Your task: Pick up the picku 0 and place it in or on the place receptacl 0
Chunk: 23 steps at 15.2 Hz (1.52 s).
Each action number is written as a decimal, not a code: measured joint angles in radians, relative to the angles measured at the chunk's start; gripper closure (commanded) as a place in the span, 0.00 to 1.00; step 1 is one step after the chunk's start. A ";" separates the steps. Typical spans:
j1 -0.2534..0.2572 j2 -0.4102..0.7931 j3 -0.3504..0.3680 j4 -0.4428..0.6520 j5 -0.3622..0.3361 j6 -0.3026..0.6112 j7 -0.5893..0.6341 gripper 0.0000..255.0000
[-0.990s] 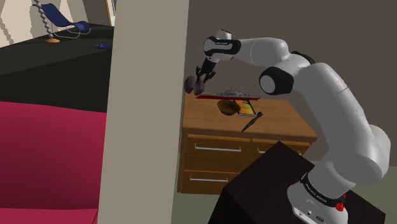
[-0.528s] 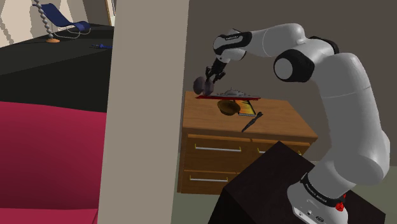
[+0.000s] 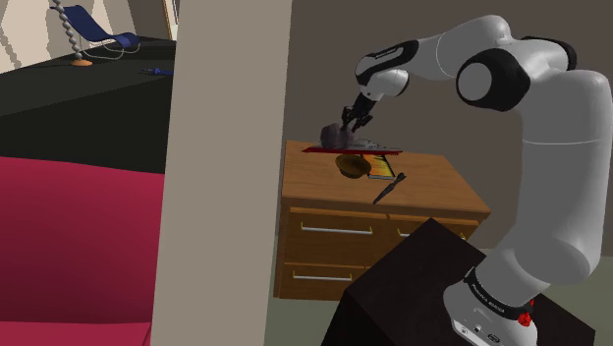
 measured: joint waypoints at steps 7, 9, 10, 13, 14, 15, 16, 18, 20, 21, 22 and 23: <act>-0.048 -0.153 -0.049 -0.206 -0.015 0.025 -0.133 1.00; -0.053 -0.165 -0.052 -0.242 -0.009 0.044 -0.156 1.00; -0.055 -0.162 -0.050 -0.251 -0.003 0.054 -0.164 1.00; -0.060 -0.143 -0.041 -0.263 0.018 0.081 -0.185 1.00; -0.062 -0.136 -0.038 -0.266 0.025 0.089 -0.192 1.00; -0.065 -0.126 -0.034 -0.266 0.033 0.097 -0.199 1.00; -0.067 -0.120 -0.031 -0.269 0.040 0.104 -0.204 1.00; -0.070 -0.111 -0.027 -0.271 0.048 0.113 -0.213 0.00; -0.064 -0.133 -0.023 -0.306 0.068 0.139 -0.212 0.00; -0.059 -0.155 -0.011 -0.347 0.107 0.182 -0.213 0.00; -0.047 -0.198 0.000 -0.410 0.151 0.235 -0.212 0.00; -0.039 -0.233 0.016 -0.463 0.205 0.288 -0.217 0.00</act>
